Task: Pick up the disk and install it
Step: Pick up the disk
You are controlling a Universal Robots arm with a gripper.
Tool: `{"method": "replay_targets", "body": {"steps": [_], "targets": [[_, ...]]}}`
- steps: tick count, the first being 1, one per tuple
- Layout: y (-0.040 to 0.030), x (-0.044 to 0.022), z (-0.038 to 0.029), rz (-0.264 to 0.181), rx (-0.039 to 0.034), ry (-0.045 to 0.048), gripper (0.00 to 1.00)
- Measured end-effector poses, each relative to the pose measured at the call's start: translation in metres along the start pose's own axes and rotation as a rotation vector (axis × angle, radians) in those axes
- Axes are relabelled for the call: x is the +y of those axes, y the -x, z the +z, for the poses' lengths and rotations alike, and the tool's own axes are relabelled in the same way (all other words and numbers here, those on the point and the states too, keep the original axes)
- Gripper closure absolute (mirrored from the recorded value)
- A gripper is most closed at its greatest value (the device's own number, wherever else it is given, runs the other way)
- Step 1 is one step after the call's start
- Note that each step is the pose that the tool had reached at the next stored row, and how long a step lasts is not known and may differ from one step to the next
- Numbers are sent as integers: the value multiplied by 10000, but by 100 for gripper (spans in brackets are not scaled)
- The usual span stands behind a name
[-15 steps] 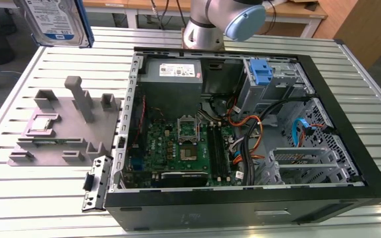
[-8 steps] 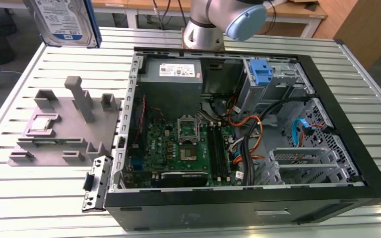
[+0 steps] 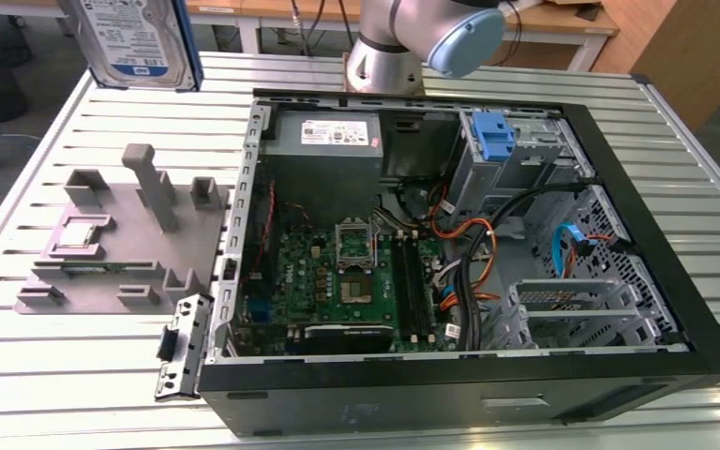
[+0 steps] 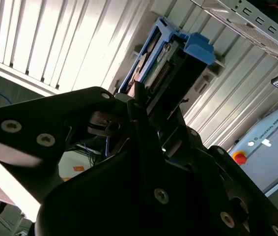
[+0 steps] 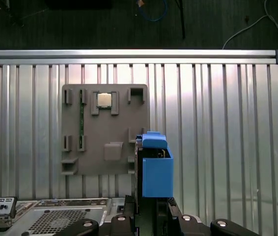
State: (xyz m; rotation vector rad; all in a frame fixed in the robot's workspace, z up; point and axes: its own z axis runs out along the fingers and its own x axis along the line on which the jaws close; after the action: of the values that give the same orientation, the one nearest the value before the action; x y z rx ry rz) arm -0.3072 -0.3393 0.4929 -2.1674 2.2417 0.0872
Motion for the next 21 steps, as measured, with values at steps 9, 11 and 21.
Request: {"method": "replay_targets", "body": {"steps": [9, 11, 21], "targets": [[1, -40, -1, 1, 0, -1, 65], [3, -81, -2, 1, 1, 0, 65], [10, -294, -7, 1, 0, 1, 65]]}}
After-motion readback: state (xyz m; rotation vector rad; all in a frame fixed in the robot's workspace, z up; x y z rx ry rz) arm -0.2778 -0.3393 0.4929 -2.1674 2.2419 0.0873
